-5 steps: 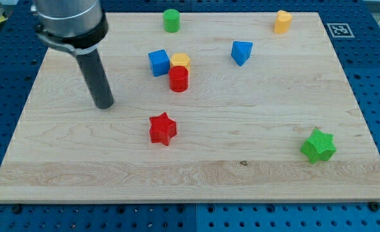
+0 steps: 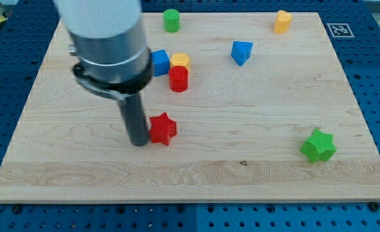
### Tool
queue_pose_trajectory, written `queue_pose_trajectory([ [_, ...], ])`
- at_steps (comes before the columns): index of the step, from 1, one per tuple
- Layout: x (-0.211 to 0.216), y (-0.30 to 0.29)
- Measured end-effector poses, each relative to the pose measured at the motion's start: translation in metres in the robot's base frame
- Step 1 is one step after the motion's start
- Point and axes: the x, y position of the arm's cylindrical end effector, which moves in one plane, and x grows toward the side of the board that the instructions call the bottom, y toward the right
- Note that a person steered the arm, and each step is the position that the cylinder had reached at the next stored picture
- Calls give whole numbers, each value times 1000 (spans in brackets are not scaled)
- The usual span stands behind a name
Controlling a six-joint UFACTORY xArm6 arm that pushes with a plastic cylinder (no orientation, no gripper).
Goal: Push the red star towards up
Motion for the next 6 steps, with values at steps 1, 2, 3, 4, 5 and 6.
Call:
queue_pose_trajectory([
  [1, 0, 39],
  [2, -2, 79],
  [3, -8, 95],
  [4, -14, 99],
  [5, -18, 104],
  [6, -23, 107],
])
